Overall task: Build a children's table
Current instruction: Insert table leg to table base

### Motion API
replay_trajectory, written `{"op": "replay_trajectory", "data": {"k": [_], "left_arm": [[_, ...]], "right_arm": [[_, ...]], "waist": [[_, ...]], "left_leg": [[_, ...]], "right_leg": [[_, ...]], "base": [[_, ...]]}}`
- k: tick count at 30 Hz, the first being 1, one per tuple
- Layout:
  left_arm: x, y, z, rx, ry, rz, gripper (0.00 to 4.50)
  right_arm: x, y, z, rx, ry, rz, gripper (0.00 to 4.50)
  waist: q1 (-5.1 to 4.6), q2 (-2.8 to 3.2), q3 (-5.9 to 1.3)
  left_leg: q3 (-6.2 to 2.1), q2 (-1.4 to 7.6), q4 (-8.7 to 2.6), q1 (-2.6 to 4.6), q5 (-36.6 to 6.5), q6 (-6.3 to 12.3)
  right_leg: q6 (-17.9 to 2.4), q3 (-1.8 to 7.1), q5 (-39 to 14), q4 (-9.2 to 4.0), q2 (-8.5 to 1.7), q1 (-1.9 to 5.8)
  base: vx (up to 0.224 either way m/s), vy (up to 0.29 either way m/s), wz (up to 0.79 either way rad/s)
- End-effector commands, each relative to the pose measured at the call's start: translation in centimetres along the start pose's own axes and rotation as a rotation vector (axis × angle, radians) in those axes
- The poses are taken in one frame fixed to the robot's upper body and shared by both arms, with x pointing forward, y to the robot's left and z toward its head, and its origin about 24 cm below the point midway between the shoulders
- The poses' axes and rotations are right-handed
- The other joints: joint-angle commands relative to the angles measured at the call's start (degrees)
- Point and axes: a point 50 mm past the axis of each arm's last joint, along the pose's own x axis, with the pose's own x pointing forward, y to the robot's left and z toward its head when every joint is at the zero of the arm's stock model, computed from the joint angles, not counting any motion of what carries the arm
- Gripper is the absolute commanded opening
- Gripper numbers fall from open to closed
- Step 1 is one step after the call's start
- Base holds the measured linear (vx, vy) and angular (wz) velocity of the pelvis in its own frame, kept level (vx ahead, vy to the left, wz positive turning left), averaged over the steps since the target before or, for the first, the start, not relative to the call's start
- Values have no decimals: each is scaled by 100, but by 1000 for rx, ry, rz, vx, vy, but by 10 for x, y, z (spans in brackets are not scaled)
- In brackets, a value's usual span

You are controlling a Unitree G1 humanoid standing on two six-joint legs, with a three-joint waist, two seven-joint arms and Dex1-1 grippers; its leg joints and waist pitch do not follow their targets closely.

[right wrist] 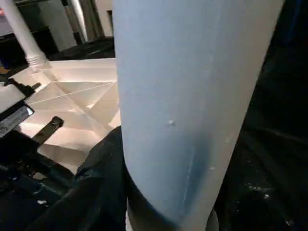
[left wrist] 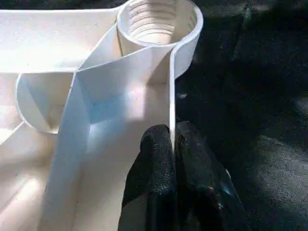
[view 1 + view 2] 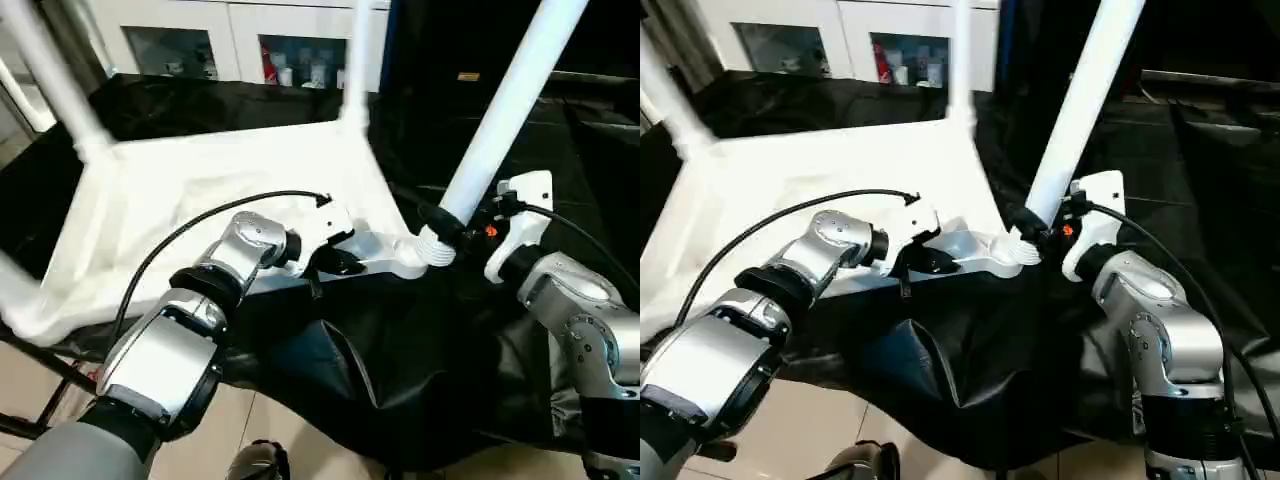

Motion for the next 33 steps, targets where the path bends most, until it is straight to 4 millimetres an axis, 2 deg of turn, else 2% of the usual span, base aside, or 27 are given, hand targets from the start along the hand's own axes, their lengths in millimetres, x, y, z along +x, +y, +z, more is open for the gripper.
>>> {"op": "replay_trajectory", "data": {"k": [1, 3, 5, 6, 9, 10, 14, 16, 19, 20, 22, 23, 24, 25, 27, 33], "left_arm": [[-6, -4, -8, -24, -16, -52, 0], [-8, -6, -8, -21, -30, -66, 0], [-11, -12, -9, 8, -62, -91, 0], [-12, -13, -9, 9, -66, -93, 0], [-13, -22, -11, 20, -90, -111, 0], [-15, -25, -14, 29, -83, -112, 0], [-19, -29, -18, 20, -79, -94, 0], [-22, -32, -20, 7, -75, -94, 0], [-24, -32, -21, 6, -60, -86, 0], [-24, -32, -21, 6, -60, -86, 0], [-26, -33, -21, 4, -58, -81, 0], [-27, -33, -20, 3, -59, -78, 0], [-27, -33, -19, 3, -60, -78, 0], [-28, -33, -18, 3, -61, -76, 0], [-29, -33, -16, 2, -61, -67, 0], [-32, -33, -14, -4, -63, -60, 0]], "right_arm": [[-2, 7, 7, -26, 15, 96, 190], [-3, 9, 7, -33, 29, 122, 190], [-4, 9, 6, -32, 43, 147, 189], [-3, 9, 6, -32, 44, 147, 189], [2, 8, 1, -35, 67, 149, 189], [5, 9, -3, -33, 86, 161, 189], [10, 14, -13, -13, 137, 204, 189], [14, 17, -20, -11, 174, 227, 189], [20, 20, -22, -12, 192, 250, 189], [20, 20, -22, -12, 192, 250, 189], [24, 22, -22, -26, 197, 266, 189], [26, 24, -22, -35, 200, 274, 189], [27, 24, -22, -37, 201, 277, 189], [28, 24, -22, -46, 201, 278, 189], [31, 24, -23, -68, 211, 279, 189], [35, 23, -24, -68, 217, 284, 189]], "waist": [[10, -97, -574], [3, -75, -577], [-5, -114, -564], [-10, -102, -559], [-28, -115, -542], [-49, -134, -524], [-95, -141, -493], [-103, -116, -499], [-131, -119, -490], [-137, -139, -480], [-134, -124, -495], [-141, -129, -491], [-144, -164, -496], [-152, -146, -484], [-176, -180, -476], [-241, -183, -460]], "left_leg": [[-43, 99, -374, 182, -1508, 184], [-39, 117, -372, 183, -1481, 216], [-42, 134, -381, 183, -1524, 223], [-35, 128, -382, 188, -1539, 223], [-37, 141, -395, 194, -1644, 161], [-39, 133, -407, 194, -1723, 115], [-36, 124, -427, 190, -1839, 55], [-49, 134, -434, 188, -1806, 46], [-42, 126, -440, 189, -1793, 41], [-39, 125, -445, 181, -1797, 45], [-39, 130, -444, 195, -1735, 50], [-33, 124, -443, 187, -1716, 60], [-32, 122, -443, 179, -1627, 79], [-25, 121, -448, 180, -1605, 95], [-20, 117, -454, 179, -1672, 86], [-38, 123, -479, 184, -1874, 21]], "right_leg": [[-1430, 168, -1092, -448, -285, 355], [-1491, 175, -1003, -429, -281, 339], [-1494, 173, -1111, -418, -296, 327], [-1476, 175, -1180, -434, -289, 310], [-1408, 181, -1436, -442, -301, 296], [-1324, 177, -1658, -460, -298, 278], [-1164, 187, -1939, -504, -295, 249], [-1125, 190, -1893, -489, -290, 245], [-1142, 194, -1821, -490, -274, 227], [-1141, 193, -1819, -494, -271, 224], [-1166, 197, -1694, -479, -277, 231], [-1171, 197, -1660, -479, -269, 231], [-1184, 195, -1605, -462, -275, 243], [-1167, 200, -1610, -477, -268, 231], [-1149, 200, -1700, -490, -269, 233], [-1096, 197, -1924, -513, -274, 230]], "base": [[0, 0, 0], [0, 0, 0], [0, 0, 0], [0, 0, 0], [0, 0, 0], [0, 0, 0], [0, 0, 0], [0, 0, 0], [0, 0, 0], [0, 0, 0], [0, 0, 0], [0, 0, 0], [0, 0, 0], [0, 0, 0], [0, 0, 0], [0, 0, 0]]}}
